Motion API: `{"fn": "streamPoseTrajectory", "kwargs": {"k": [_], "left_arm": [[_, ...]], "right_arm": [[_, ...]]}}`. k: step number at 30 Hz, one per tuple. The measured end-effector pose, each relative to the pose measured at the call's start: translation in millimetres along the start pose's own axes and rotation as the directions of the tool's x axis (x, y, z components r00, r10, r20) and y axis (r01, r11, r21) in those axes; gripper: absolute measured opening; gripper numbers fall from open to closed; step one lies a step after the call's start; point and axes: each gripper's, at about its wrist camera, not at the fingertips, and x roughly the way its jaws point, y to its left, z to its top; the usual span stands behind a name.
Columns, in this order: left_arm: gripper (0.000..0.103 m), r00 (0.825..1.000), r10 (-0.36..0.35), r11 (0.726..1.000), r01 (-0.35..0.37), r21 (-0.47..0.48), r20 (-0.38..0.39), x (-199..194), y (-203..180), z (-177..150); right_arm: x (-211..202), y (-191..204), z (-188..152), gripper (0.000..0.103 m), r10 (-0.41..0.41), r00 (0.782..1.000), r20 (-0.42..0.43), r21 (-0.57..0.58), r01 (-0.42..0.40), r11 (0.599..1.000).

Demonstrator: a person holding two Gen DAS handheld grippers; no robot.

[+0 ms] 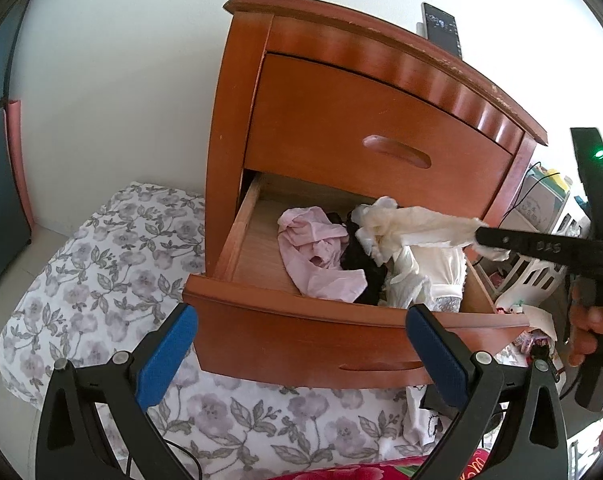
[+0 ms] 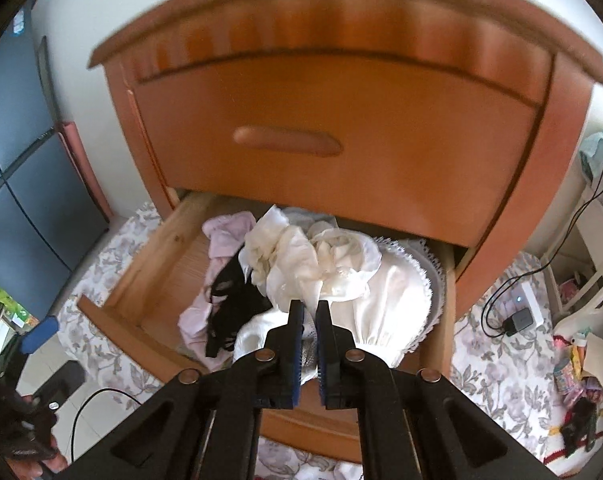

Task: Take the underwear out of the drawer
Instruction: 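Close the right tool on the cream cloth and lift it out, then carry the cream cloth over the bedspread with the right tool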

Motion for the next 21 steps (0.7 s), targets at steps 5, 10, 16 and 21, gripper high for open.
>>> {"fn": "streamPoseTrajectory", "kwargs": {"k": [5, 10, 16, 21], "left_arm": [[0.103, 1.0, -0.018, 1.0, 0.017, 0.019, 0.01, -9, -11, 2], [0.103, 0.999, -0.033, 0.999, 0.033, 0.04, 0.015, -16, -22, 3], [0.103, 0.999, -0.043, 0.997, 0.042, 0.06, 0.023, -21, -31, 4], [0.103, 0.998, -0.051, 0.996, 0.049, 0.077, 0.028, -26, -38, 4]], "right_arm": [[-30, 0, 2, 0.006, 0.007, 0.998, 0.057, -0.003, -0.007, 1.0], [-57, -2, 1, 0.006, 0.001, 0.994, 0.108, 0.004, -0.001, 1.0], [-90, -10, 4, 0.006, -0.009, 0.984, 0.176, 0.023, 0.005, 1.0], [-116, -20, 5, 0.006, -0.026, 0.975, 0.222, 0.039, 0.018, 0.999]]}}
